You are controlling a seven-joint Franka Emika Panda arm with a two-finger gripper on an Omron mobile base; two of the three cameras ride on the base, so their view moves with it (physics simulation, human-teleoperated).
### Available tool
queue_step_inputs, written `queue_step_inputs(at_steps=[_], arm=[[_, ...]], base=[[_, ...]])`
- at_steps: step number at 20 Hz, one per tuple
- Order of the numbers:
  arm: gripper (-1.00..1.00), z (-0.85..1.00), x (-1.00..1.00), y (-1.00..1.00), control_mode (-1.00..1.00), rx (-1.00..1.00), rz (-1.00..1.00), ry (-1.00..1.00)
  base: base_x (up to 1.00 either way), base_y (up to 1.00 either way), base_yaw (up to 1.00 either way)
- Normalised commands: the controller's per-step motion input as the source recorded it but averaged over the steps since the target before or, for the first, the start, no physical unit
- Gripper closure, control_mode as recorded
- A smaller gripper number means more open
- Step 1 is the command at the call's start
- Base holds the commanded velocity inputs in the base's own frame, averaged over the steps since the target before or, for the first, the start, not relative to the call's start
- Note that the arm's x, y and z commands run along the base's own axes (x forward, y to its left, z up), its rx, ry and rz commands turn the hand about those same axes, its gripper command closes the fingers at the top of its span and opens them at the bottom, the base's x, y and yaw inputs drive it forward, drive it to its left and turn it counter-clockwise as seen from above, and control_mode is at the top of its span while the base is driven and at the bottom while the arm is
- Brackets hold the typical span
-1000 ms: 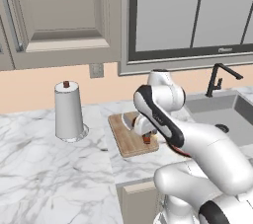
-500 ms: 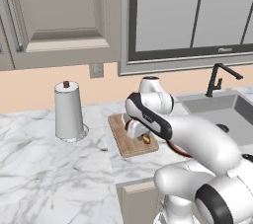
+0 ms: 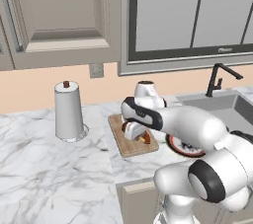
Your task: Pick up the knife from the drawer and place it on the cutting board. Then place the meat from the plate to the cutting board.
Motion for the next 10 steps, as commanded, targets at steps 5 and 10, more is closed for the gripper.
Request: queue_step_inputs(at_steps=[5,10], arm=[[1.0,-0.31,0.29,0.01,-1.0,0.0,0.03,-0.01],[1.0,-0.28,0.14,0.12,-1.0,0.0,0.02,0.0]], base=[[0.0,0.0,0.0],[0.0,0.0,0.0]])
